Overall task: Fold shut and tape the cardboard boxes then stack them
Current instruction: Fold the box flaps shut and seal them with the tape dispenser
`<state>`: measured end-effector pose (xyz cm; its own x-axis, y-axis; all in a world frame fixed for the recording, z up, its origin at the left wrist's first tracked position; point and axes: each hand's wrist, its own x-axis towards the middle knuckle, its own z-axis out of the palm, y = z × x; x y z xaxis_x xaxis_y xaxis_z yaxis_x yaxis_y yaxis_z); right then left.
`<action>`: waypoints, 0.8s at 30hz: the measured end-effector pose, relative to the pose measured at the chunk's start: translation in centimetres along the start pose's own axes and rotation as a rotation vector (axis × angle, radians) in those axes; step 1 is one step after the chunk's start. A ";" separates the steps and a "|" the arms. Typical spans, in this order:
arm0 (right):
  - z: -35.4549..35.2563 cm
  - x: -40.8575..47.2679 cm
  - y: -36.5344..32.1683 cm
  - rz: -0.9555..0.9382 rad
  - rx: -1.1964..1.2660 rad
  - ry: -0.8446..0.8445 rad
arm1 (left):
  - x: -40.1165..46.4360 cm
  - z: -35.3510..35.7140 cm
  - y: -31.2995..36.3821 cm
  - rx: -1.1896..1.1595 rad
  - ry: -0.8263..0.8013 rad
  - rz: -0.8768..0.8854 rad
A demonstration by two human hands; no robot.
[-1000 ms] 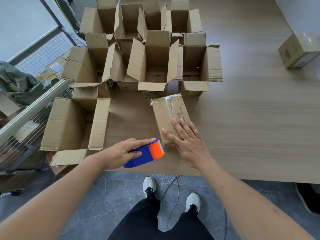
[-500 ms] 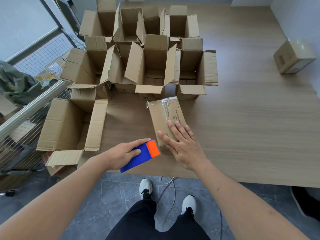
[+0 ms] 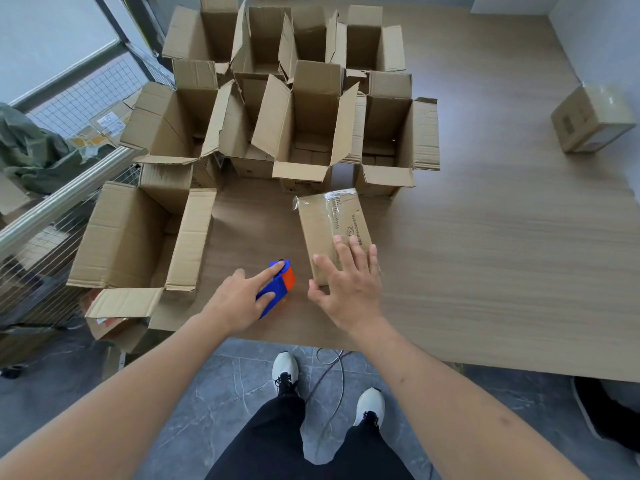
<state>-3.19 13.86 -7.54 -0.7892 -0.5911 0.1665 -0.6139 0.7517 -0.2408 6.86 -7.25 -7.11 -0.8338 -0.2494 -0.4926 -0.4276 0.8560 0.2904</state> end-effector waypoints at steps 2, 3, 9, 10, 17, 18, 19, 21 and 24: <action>0.6 0.1 0.0 -0.004 -0.064 0.019 | 0.6 0.7 0.4 0.014 0.031 -0.010; 1.0 0.1 0.0 -0.009 -0.094 0.031 | 0.8 1.1 0.6 0.007 0.043 -0.021; 2.6 0.0 0.2 -0.034 -0.144 0.155 | 2.3 3.4 0.8 -0.100 0.106 -0.051; 2.7 -0.1 0.4 -0.033 -0.138 0.148 | 2.5 3.7 0.7 -0.117 0.109 -0.039; 0.5 -0.5 2.3 -0.090 -0.085 -0.028 | 1.7 2.6 0.8 -0.154 0.266 0.056; 0.0 -0.6 2.6 -0.087 -0.079 -0.061 | 1.3 2.1 1.2 -0.168 0.339 0.114; -0.4 -0.7 2.8 -0.078 -0.071 -0.102 | 0.9 1.7 1.6 -0.193 0.411 0.190; -1.2 -0.9 3.0 -0.059 -0.053 -0.181 | 0.3 1.0 2.7 -0.240 0.525 0.361; -2.1 -1.3 3.5 -0.052 -0.049 -0.239 | -0.3 0.7 4.4 -0.208 0.592 0.591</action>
<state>-4.36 17.84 -6.57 -0.7336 -0.6773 -0.0550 -0.6582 0.7284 -0.1903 5.46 -3.15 -6.24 -0.9598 -0.0332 0.2786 0.1270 0.8340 0.5370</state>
